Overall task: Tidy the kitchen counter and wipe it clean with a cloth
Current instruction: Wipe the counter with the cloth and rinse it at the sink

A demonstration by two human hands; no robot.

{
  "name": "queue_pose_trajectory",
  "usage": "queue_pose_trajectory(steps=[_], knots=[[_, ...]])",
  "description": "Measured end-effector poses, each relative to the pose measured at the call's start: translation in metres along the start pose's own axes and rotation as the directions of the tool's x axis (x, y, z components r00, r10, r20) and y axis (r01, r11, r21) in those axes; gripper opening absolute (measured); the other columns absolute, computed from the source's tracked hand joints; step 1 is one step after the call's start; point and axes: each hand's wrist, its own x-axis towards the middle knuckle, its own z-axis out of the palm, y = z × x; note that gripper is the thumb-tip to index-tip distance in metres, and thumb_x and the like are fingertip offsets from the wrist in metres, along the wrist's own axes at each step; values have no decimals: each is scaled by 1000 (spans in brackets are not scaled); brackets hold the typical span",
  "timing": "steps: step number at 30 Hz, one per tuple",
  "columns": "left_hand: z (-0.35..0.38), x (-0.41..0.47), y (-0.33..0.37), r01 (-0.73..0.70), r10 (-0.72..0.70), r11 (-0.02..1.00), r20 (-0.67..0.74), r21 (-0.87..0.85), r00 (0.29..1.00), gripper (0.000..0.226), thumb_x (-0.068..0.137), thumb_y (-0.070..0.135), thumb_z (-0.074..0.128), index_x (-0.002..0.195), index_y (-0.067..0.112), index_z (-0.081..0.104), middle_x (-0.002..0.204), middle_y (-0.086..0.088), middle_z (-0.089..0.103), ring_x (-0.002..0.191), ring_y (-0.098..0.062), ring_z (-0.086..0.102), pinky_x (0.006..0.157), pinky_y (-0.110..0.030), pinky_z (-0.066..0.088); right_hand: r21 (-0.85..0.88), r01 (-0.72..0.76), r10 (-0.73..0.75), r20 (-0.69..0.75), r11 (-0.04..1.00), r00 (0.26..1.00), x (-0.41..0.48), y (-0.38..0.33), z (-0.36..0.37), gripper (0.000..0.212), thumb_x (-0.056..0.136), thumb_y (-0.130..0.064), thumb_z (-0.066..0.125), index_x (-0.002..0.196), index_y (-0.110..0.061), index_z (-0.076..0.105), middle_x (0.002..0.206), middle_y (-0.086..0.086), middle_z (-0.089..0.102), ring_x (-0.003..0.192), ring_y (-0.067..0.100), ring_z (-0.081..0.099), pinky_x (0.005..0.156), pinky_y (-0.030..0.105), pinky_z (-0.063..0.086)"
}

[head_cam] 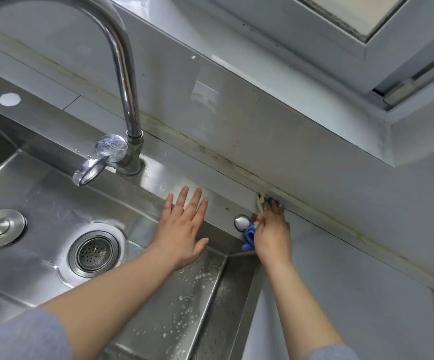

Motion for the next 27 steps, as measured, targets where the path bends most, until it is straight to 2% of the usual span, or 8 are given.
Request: queue_pose_trajectory(steps=[6,9,12,14,17,20,24,27], knots=[[-5,5,15,41,-41,999,-11,-33,999,83,92,64,21,153,14,-6,160,-11,-15,144,-37,-18,117,-54,-7,113,154,-157,15,982,988,-4,14,-3,62,92,3,39,149,-21,28,159,-1,16,147,16,4,120,40,9],[-5,8,28,-31,30,999,-33,-36,999,84,82,65,1,151,20,-14,159,-8,-20,144,-36,-22,115,-55,-13,105,220,-227,61,970,972,-7,29,-11,67,87,8,42,147,-20,31,158,-6,17,145,6,3,121,37,3],[5,11,41,-73,74,996,12,-44,997,88,73,67,-6,148,24,-22,155,-5,-31,139,-34,-34,112,-54,-20,163,191,-195,9,968,981,-23,46,-11,70,86,9,42,147,-23,34,156,-9,20,142,-1,6,120,30,1],[10,14,45,-70,71,997,52,-20,996,91,70,70,-9,147,25,-26,152,-5,-37,134,-35,-40,111,-56,-22,262,161,-156,-42,951,987,-39,51,-8,69,85,12,42,144,-23,39,153,-13,27,141,-3,13,118,20,8],[11,14,47,-60,59,998,82,12,995,94,67,73,-13,146,24,-28,150,-5,-41,133,-36,-41,111,-57,-21,368,133,-111,-82,920,990,-46,61,-11,70,75,19,43,132,-20,56,138,-17,42,134,-2,33,106,1,15],[8,15,47,-54,54,999,106,-5,993,96,64,74,-15,146,25,-28,150,-3,-41,134,-35,-41,111,-56,-21,301,113,-54,-198,947,979,-28,76,-21,68,71,20,47,125,-19,63,127,-15,53,124,9,49,101,1,23],[5,16,52,-21,23,1000,122,-19,992,94,68,78,-11,145,26,-28,149,-2,-41,135,-35,-40,111,-57,-19,119,129,-89,-299,984,950,-12,77,-25,63,69,19,50,121,-12,65,127,2,62,119,25,54,94,18,31],[4,17,55,-1,3,1000,129,-17,992,92,64,78,-15,139,26,-34,146,-2,-44,134,-36,-40,111,-59,-19,264,43,43,-309,964,950,-8,70,-20,60,71,17,46,117,-14,68,124,2,64,115,22,56,92,16,33]])
